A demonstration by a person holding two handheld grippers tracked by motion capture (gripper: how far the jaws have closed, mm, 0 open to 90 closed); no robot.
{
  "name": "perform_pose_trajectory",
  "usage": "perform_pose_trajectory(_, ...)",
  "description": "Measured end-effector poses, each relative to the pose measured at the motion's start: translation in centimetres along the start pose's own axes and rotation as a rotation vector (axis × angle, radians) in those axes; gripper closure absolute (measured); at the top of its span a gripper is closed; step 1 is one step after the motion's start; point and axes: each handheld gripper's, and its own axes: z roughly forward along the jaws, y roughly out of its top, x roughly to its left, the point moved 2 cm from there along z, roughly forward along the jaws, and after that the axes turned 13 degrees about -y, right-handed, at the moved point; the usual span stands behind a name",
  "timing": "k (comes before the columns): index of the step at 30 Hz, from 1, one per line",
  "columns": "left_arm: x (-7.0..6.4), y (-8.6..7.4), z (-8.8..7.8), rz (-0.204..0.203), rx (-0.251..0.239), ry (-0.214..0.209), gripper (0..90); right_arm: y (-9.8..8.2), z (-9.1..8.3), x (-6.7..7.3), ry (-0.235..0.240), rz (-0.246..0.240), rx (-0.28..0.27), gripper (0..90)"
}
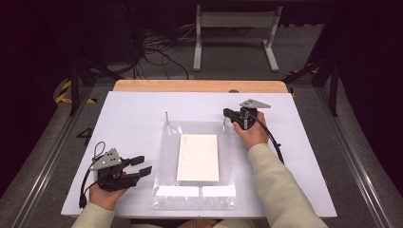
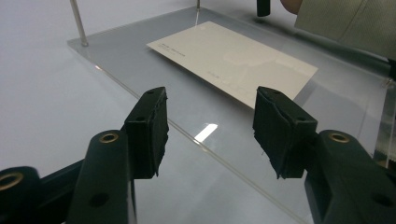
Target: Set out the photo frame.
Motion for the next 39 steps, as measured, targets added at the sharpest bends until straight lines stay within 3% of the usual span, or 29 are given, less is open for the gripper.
perform_pose_trajectory(3,-0.1,-0.3,-0.5,0.011,-0.005,0.044,38.0,0.1,0.3,-0.2,0.009,0.014,0.004,86.3)
perform_pose_trajectory(7,-0.1,-0.6,-1.0,0.013,-0.004,0.061,35.8,0.1,0.7,-0.5,0.018,0.034,0.005,86.2)
perform_pose_trajectory(11,-0.5,-1.0,-1.0,0.050,0.020,0.072,33.1,0.2,1.0,-0.7,0.025,0.049,0.010,86.1)
perform_pose_trajectory(14,-0.9,-1.2,-0.8,0.090,0.041,0.034,31.3,0.3,1.2,-0.9,0.028,0.058,0.016,86.1)
perform_pose_trajectory(16,-1.0,-1.3,-0.7,0.109,0.046,0.039,29.8,0.3,1.2,-0.9,0.030,0.068,0.021,86.0)
perform_pose_trajectory(17,-1.3,-1.4,-0.4,0.148,0.063,0.039,28.7,0.3,1.3,-1.0,0.036,0.075,0.020,86.0)
perform_pose_trajectory(22,-1.7,-1.5,0.1,0.195,0.084,0.042,24.5,0.2,1.5,-1.1,0.039,0.088,0.021,85.9)
perform_pose_trajectory(25,-2.1,-1.6,0.8,0.257,0.100,0.044,20.5,0.2,1.6,-1.1,0.042,0.096,0.022,85.9)
perform_pose_trajectory(32,-3.4,-0.8,1.4,0.319,0.047,-0.002,17.3,0.1,1.6,-1.1,0.043,0.112,0.027,85.9)
perform_pose_trajectory(36,-3.9,-0.6,1.8,0.357,0.045,-0.007,17.4,0.1,1.6,-1.2,0.047,0.121,0.031,85.9)
perform_pose_trajectory(39,-4.1,-0.5,2.1,0.371,0.046,-0.019,22.3,0.0,1.6,-1.2,0.047,0.123,0.029,85.9)
